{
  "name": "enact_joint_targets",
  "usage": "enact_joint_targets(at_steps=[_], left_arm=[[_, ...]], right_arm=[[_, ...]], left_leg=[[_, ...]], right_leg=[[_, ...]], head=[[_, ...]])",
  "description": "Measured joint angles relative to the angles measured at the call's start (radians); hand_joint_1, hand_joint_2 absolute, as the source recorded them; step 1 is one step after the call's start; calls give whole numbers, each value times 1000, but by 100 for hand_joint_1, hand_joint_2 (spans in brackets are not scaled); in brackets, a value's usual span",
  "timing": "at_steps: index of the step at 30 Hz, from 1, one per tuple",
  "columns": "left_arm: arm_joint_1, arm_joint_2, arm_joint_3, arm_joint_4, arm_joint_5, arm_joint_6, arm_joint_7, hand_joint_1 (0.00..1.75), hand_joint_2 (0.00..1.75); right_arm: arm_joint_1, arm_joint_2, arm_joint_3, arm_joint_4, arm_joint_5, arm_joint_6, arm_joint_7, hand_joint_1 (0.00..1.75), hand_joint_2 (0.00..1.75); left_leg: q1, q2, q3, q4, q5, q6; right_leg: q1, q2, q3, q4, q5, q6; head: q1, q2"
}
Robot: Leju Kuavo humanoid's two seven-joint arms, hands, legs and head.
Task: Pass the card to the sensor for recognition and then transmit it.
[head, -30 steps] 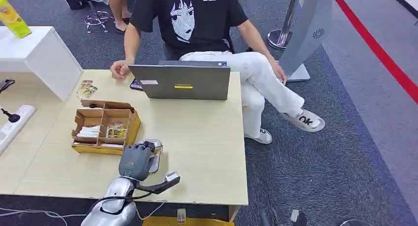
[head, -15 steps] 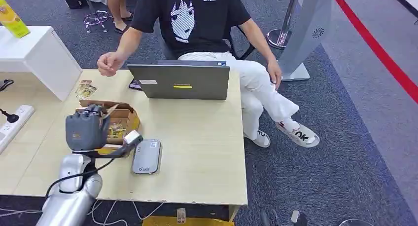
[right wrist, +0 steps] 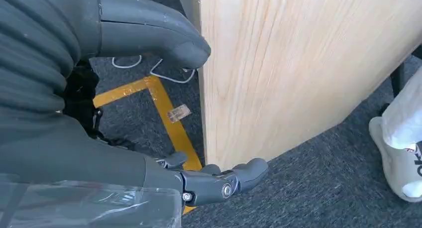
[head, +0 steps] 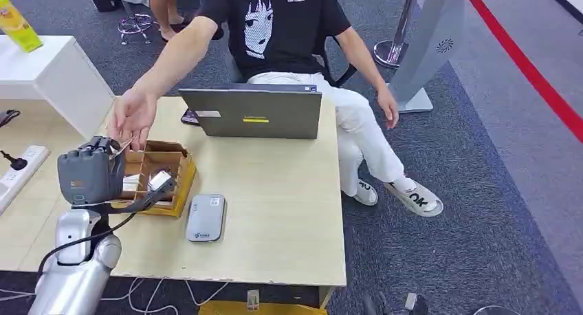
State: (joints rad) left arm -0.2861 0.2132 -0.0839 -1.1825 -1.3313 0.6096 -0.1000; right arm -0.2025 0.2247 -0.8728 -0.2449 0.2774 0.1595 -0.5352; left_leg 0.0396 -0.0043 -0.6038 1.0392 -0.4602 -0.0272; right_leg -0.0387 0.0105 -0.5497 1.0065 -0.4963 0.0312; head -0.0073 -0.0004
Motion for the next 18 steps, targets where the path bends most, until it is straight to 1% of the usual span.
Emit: enact_joint_targets(at_steps=[1, 12, 18], left_arm=[[1, 0, 0, 0, -2, 0, -3, 0, 175], [19, -5, 0, 0, -17, -10, -19, 0, 175], [102, -11, 0, -61, -13, -2, -61, 0, 175]], right_arm=[[0, 0, 0, 0, -2, 0, 0, 0, 175], [0, 0, 2, 0, -11, 2, 0, 0, 175], [3, 0, 2, 0, -30, 6, -11, 0, 175]], left_leg=[[0, 0, 0, 0, 0, 0], [0, 0, 0, 0, 0, 0], [0, 1, -1, 0, 0, 0]], right_leg=[[0, 0, 0, 0, 0, 0], [0, 0, 0, 0, 0, 0], [0, 1, -1, 0, 0, 0]], head=[[0, 0], [0, 0], [0, 0]])
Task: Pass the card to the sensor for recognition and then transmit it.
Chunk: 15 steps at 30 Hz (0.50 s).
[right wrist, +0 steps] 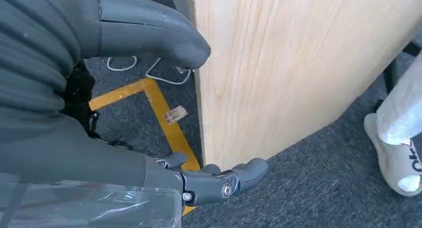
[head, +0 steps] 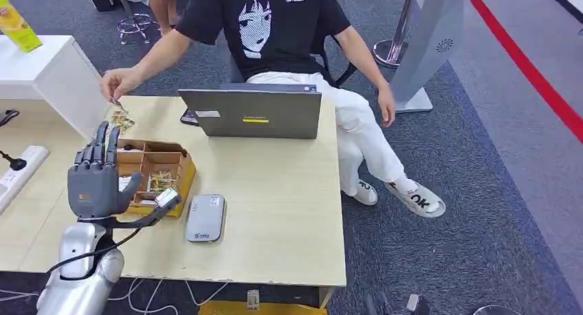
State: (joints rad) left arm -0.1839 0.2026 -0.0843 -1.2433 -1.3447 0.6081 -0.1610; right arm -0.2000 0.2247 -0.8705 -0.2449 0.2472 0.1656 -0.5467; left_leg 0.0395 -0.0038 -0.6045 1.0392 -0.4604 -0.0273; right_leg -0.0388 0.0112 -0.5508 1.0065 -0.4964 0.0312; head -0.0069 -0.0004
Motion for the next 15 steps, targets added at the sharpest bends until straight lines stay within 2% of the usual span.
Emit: enact_joint_targets(at_steps=[3, 6, 8, 15], left_arm=[[58, 16, -2, -29, -29, -38, -20, 0, 175], [123, 74, -2, -36, -43, -81, -21, 0, 175], [154, 110, -2, -38, -43, -82, -21, 0, 175], [183, 147, -2, -47, -46, -85, -21, 0, 175]], right_arm=[[4, 0, 0, 0, -9, 8, -6, 0, 175], [10, 0, 0, 0, -16, 16, -10, 0, 175], [15, -2, 0, -1, -17, 16, -10, 0, 175], [15, -2, 0, -1, -19, 16, -10, 0, 175]], left_leg=[[0, 0, -1, 0, 0, 0], [0, 3, -1, -1, 0, 0], [0, 2, -1, -1, 0, 0], [0, 1, -2, -1, 0, 0]], right_leg=[[0, 0, 0, 0, 0, 0], [0, 2, -2, 0, 0, 0], [0, 1, -3, 0, 0, 0], [0, 0, -2, 0, 0, 0]], head=[[0, 0], [0, 0], [0, 0], [0, 0]])
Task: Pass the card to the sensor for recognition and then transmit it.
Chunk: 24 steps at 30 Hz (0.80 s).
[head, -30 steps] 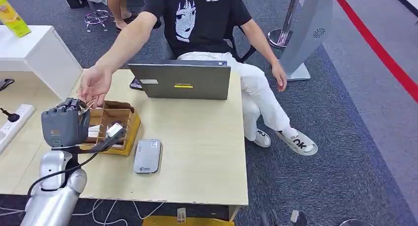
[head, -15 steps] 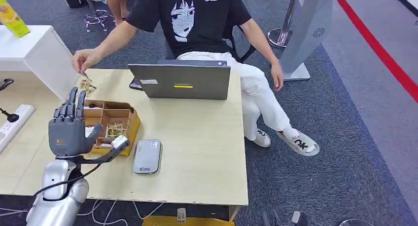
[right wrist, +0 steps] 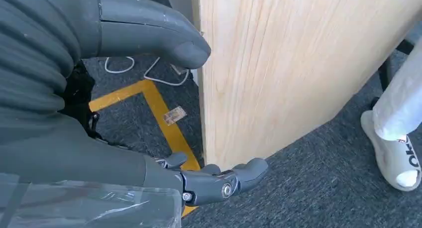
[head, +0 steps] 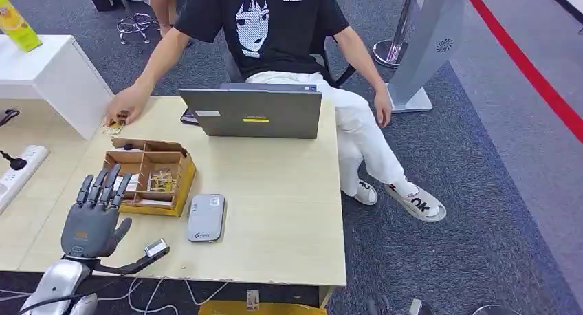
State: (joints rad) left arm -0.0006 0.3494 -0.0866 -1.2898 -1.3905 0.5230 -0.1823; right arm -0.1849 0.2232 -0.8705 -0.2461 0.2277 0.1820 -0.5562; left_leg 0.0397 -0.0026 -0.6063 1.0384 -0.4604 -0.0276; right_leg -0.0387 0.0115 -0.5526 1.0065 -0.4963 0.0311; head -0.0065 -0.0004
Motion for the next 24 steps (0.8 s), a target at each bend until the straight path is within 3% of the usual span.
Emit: enact_joint_targets(at_steps=[11, 19, 24], left_arm=[[22, 40, 25, -1, 22, -6, 17, 0, 175], [56, 47, 91, 6, 53, 19, -19, 0, 175], [46, 47, 153, 85, 68, 24, -51, 0, 175]], right_arm=[[1, 0, 1, 0, -6, 7, -1, 0, 175], [2, 0, 6, 0, -12, 12, -3, 0, 175], [2, 0, 18, 0, -10, 13, 0, 0, 175]], left_leg=[[0, 0, 0, 0, 0, 0], [0, -1, -1, 0, 0, 0], [0, -1, 0, 0, 0, 0]], right_leg=[[0, 0, 0, 0, 0, 0], [0, 0, 0, 0, 0, 0], [0, 0, -1, 0, 0, 0]], head=[[0, 0], [0, 0], [0, 0]])
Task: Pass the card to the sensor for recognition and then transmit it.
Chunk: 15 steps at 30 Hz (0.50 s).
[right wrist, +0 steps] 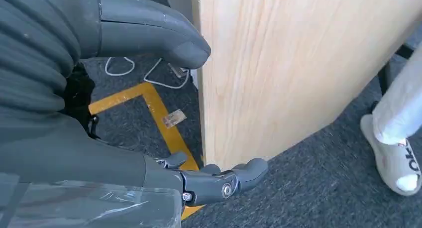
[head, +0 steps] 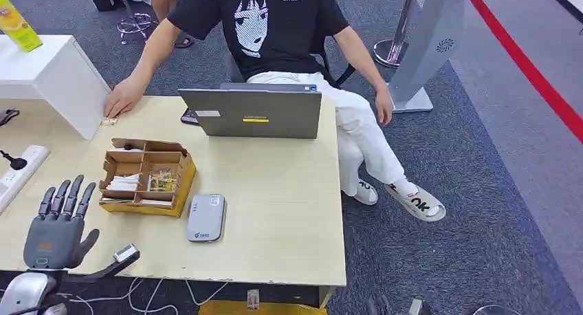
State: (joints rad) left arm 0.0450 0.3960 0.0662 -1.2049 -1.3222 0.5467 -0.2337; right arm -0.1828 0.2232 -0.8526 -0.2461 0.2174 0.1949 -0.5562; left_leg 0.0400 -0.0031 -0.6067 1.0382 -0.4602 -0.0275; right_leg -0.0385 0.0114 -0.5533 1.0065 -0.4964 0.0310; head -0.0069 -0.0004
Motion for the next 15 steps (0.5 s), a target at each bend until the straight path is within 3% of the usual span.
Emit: enact_joint_targets(at_steps=[15], left_arm=[[-143, -39, 25, 245, -46, 37, -35, 0, 175]], right_arm=[[-8, 0, 32, 0, 13, -18, 23, 0, 175]], left_leg=[[0, 0, 0, 1, 0, 0]], right_leg=[[0, 0, 0, 0, 0, 0]], head=[[0, 0]])
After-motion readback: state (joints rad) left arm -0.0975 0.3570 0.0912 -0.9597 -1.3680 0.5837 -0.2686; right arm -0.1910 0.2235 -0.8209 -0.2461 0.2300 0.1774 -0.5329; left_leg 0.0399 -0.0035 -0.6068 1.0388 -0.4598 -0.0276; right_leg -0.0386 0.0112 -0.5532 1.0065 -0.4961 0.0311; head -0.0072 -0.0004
